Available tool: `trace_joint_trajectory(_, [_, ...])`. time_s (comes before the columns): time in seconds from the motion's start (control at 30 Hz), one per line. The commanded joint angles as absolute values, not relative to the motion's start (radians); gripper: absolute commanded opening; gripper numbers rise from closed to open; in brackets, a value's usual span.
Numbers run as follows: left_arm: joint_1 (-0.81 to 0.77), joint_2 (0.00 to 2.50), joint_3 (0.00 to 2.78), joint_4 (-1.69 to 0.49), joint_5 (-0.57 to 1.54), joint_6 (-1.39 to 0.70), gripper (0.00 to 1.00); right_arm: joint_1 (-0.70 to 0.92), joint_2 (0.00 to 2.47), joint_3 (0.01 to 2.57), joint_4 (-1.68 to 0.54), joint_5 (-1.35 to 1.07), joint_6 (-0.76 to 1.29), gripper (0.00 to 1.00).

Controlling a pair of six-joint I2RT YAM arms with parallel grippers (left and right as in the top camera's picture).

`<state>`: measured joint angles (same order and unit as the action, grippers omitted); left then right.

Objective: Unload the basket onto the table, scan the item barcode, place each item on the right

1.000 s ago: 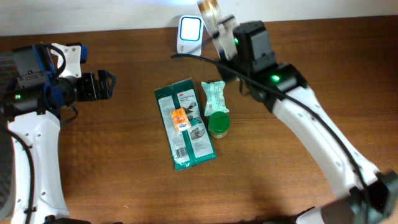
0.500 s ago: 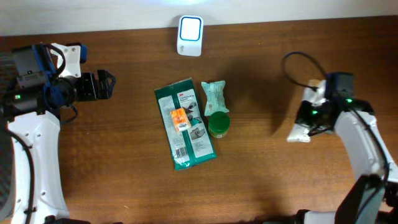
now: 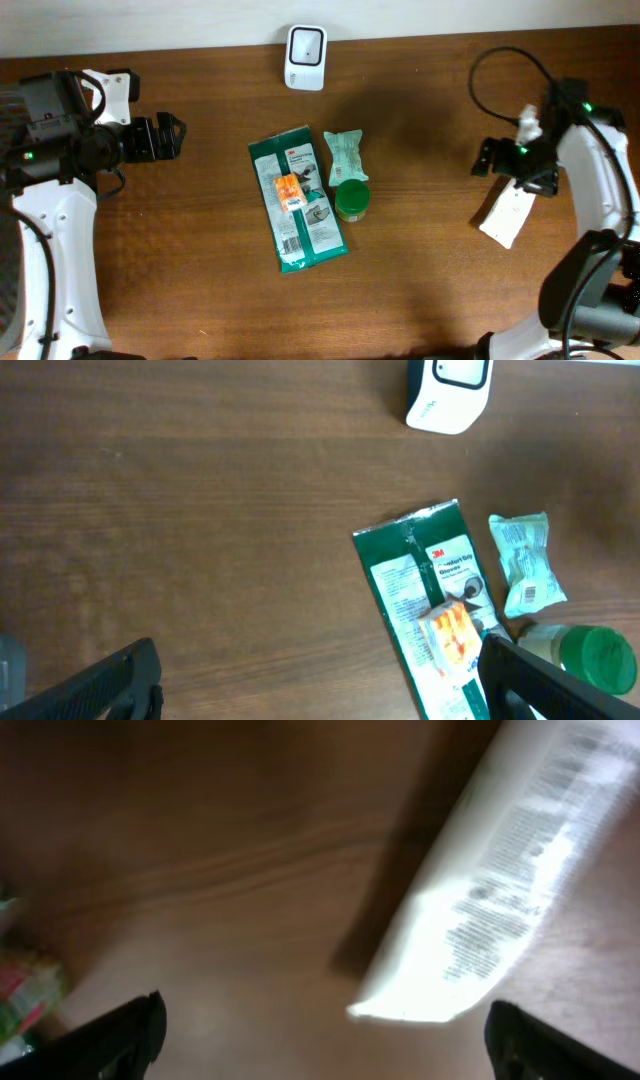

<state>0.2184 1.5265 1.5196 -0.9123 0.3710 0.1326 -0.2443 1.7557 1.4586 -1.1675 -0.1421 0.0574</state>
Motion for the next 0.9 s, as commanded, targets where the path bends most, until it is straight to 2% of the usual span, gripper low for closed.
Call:
trace_joint_trajectory(0.0, [0.219, 1.512, 1.527, -0.91, 0.385, 0.148, 0.99, -0.049, 1.742, 1.578, -1.155, -0.157, -0.005, 0.98])
trace_joint_trajectory(0.13, [0.219, 1.512, 1.527, -0.91, 0.385, 0.148, 0.99, 0.242, 1.76, 1.595, -1.007, -0.146, -0.101, 1.0])
trace_joint_trajectory(0.27, [0.219, 1.512, 1.527, -0.91, 0.385, 0.148, 0.99, 0.408, 1.86, 1.595, -0.994, -0.146, -0.078, 0.96])
trace_joint_trajectory(0.4, [0.219, 1.512, 1.527, -0.91, 0.385, 0.148, 0.99, 0.466, 1.958, 1.595, -1.028, -0.167, 0.097, 0.86])
trace_joint_trajectory(0.43, [0.219, 1.512, 1.527, -0.91, 0.385, 0.148, 0.99, 0.466, 1.98, 1.594, -1.028, -0.164, 0.201, 0.85])
trace_joint_trajectory(0.57, [0.219, 1.512, 1.527, -0.91, 0.385, 0.148, 0.99, 0.472, 2.022, 1.583, -1.036, -0.146, 0.34, 0.83])
trace_joint_trajectory(0.67, [0.219, 1.512, 1.527, -0.91, 0.385, 0.148, 0.99, 0.499, 2.022, 1.557, -1.045, -0.142, 0.415, 0.73])
trace_joint_trajectory(0.77, [0.219, 1.512, 1.527, -0.91, 0.385, 0.148, 0.99, 0.488, 2.021, 1.546, -1.078, -0.093, 0.435, 0.51])
trace_joint_trajectory(0.87, [0.219, 1.512, 1.527, -0.91, 0.385, 0.148, 0.99, 0.434, 2.02, 1.607, -1.145, -0.093, 0.425, 0.45])
